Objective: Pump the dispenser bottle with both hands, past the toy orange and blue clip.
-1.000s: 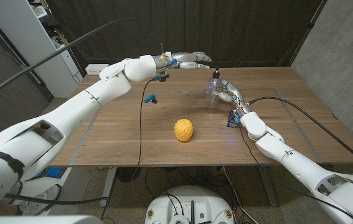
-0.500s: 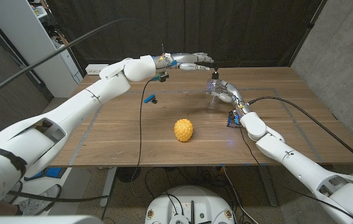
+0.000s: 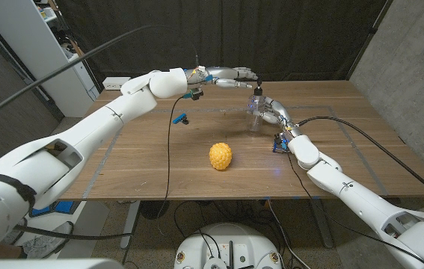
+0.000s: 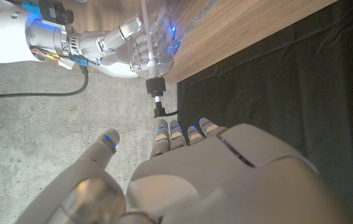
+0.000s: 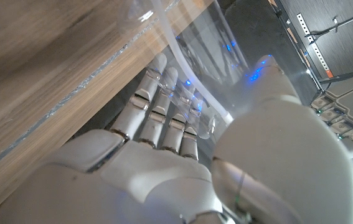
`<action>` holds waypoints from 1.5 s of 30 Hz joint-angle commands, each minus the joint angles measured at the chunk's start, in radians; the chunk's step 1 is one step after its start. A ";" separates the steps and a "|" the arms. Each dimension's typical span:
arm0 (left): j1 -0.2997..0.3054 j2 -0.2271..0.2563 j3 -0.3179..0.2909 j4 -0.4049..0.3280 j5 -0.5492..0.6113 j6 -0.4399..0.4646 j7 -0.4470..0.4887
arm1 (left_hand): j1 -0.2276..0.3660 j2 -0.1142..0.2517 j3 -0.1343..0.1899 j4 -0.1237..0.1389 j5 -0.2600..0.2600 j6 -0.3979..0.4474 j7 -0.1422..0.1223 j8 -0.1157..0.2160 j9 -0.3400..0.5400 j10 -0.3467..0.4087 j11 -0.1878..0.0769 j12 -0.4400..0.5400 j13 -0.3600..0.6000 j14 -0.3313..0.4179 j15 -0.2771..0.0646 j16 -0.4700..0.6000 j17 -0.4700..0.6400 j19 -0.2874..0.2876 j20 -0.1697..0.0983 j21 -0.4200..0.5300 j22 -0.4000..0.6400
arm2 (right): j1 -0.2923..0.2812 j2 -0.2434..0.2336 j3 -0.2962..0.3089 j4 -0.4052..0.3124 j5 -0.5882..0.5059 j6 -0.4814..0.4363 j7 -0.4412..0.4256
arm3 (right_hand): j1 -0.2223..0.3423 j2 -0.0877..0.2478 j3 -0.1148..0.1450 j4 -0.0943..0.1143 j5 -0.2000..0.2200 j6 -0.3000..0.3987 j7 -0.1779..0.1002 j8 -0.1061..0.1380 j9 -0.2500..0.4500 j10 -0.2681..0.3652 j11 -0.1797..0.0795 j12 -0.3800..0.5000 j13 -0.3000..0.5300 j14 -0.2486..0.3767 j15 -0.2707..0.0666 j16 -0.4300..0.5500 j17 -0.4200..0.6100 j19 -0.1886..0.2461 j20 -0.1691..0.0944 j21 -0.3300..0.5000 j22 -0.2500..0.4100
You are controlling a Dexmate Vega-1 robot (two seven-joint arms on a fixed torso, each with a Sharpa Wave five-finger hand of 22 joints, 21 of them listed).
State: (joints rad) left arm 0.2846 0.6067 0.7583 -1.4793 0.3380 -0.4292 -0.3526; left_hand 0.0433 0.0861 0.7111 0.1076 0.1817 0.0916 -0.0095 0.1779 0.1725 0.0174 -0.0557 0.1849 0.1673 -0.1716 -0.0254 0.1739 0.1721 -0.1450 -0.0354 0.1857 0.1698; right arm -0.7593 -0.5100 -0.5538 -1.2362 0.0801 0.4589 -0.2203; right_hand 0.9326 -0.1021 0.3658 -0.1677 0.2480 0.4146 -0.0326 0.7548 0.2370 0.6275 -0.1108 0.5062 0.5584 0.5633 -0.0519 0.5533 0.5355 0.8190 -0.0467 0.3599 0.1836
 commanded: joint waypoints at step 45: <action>-0.034 -0.017 0.036 0.029 0.004 -0.021 -0.089 | 0.009 0.103 0.006 0.004 0.003 0.024 -0.005 0.008 0.000 0.030 -0.010 0.010 0.004 -0.006 -0.061 0.007 -0.004 0.011 -0.056 0.013 0.006 | -0.026 -0.015 0.008 -0.058 -0.029 -0.025 -0.031 | 0.172 0.139 0.024 -0.001 0.018 0.045 -0.017 0.023 -0.005 0.039 -0.010 0.001 -0.001 0.042 -0.157 -0.013 0.011 0.014 -0.029 0.018 0.006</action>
State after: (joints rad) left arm 0.2500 0.5802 0.7912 -1.4297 0.3289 -0.4699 -0.4188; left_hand 0.0434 0.0861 0.7110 0.1074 0.1817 0.1027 -0.0158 0.1802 0.1698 0.0408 -0.0643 0.1887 0.1648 -0.1715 -0.0252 0.1739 0.1676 -0.1375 -0.0354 0.1937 0.1698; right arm -0.7817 -0.5260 -0.5504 -1.2849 0.0517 0.4379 -0.2412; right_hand 0.9445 -0.1141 0.3770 -0.1737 0.2593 0.4308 -0.0304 0.7743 0.2324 0.6526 -0.1145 0.5070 0.5534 0.5974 -0.0538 0.5453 0.5423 0.8137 -0.0522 0.3718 0.1840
